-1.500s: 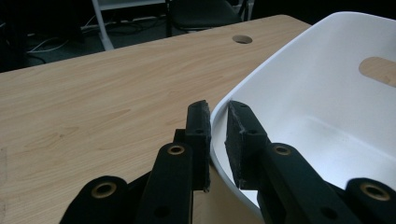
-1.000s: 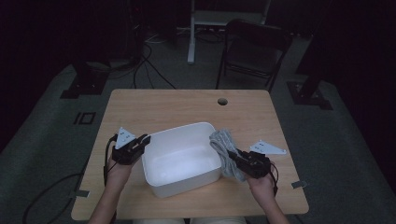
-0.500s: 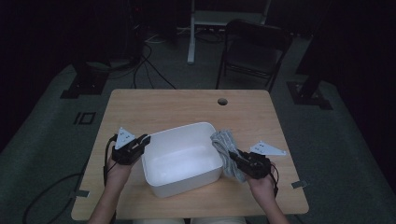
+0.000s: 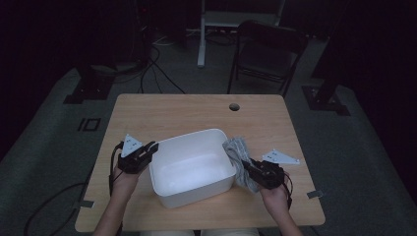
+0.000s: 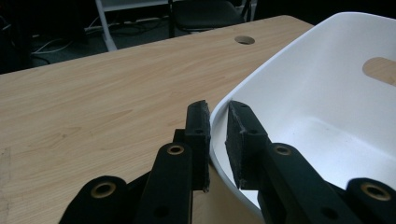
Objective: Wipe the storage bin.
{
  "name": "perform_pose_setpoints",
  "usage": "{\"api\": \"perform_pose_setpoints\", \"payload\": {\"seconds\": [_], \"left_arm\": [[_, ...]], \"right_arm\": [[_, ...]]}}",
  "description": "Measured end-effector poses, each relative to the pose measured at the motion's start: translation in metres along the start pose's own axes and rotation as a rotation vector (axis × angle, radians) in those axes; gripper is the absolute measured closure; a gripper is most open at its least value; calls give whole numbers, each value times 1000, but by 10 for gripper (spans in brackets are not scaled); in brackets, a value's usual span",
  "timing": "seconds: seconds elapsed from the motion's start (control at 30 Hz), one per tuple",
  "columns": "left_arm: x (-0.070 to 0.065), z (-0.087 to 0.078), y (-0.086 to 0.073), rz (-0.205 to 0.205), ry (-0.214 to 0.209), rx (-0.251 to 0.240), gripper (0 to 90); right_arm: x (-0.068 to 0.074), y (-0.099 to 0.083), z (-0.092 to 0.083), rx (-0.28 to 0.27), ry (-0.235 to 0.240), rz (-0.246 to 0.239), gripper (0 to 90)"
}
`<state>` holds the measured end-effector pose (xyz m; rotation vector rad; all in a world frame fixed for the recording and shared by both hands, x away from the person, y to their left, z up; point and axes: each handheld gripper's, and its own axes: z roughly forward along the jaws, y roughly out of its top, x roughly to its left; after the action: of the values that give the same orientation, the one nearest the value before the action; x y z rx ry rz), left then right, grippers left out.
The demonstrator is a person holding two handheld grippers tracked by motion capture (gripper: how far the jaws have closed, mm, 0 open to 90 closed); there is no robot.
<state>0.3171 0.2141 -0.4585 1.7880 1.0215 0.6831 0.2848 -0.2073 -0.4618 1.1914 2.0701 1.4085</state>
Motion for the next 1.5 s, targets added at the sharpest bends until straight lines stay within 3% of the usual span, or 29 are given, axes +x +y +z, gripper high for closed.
{"api": "perform_pose_setpoints", "payload": {"seconds": [0.37,0.53,0.6,0.73,0.8,0.9,0.93,1.07,1.17,1.23,1.4,1.5], "left_arm": [[0,1,0,-9,1,4,793],[1,1,1,-15,-4,2,793],[1,1,1,-15,-7,3,793],[1,1,1,-12,-8,8,794],[1,1,1,-11,-9,9,794],[0,2,1,-9,-11,9,794],[0,2,2,-11,-6,10,794],[-1,3,3,-2,6,20,793],[0,3,3,-7,-4,18,793],[0,3,3,0,-11,16,794],[-1,4,3,-2,-17,14,794],[-1,4,3,-7,-20,12,795]], "right_arm": [[-5,-4,11,56,39,37,766],[-5,-4,17,107,44,12,766],[-7,-5,19,117,53,24,766],[-10,2,18,94,65,24,765],[-14,9,15,68,88,53,764],[-17,14,15,60,88,45,764],[-20,15,20,82,119,22,766],[-23,12,28,132,138,15,769],[-25,8,37,179,124,10,768],[-30,13,36,160,127,33,766],[-31,37,32,79,121,22,765],[-30,44,41,103,139,4,767]]}}
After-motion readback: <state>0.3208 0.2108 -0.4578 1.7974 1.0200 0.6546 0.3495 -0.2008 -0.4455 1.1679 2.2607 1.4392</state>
